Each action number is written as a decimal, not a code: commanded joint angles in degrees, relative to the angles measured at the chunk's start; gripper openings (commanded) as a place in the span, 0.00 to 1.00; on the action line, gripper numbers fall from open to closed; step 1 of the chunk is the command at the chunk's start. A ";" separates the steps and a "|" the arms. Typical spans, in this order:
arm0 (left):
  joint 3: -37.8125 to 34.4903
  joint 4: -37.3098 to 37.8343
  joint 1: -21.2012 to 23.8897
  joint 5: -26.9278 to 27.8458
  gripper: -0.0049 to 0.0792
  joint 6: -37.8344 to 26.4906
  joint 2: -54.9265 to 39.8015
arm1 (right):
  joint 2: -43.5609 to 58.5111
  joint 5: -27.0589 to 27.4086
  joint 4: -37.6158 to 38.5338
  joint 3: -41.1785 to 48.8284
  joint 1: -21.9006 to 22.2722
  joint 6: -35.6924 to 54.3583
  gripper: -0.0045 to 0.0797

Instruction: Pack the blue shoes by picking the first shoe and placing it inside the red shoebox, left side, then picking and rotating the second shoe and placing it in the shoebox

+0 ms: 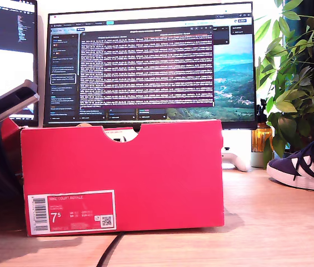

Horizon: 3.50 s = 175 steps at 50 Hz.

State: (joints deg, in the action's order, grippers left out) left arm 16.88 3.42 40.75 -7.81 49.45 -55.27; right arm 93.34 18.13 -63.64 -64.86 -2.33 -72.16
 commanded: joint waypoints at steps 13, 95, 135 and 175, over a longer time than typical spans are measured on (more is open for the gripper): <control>0.55 -0.13 0.13 -0.17 0.04 -0.39 -0.24 | -0.50 -1.46 -0.13 3.56 1.25 -4.24 0.04; 0.55 -0.02 0.13 -0.17 0.04 -0.37 -0.24 | -0.59 -26.86 26.93 -29.75 -17.88 102.73 0.04; 0.55 0.00 0.13 -0.17 0.04 -0.37 -0.24 | 8.48 -21.94 44.68 -29.75 -26.45 120.80 0.04; 0.55 -0.02 0.13 -0.15 0.04 -0.39 -0.24 | 17.51 -22.03 36.02 -29.75 -28.41 124.04 0.04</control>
State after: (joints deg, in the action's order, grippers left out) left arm 16.88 3.66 40.75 -7.81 49.45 -55.27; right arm 111.90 -3.01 -27.51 -92.99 -29.34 52.47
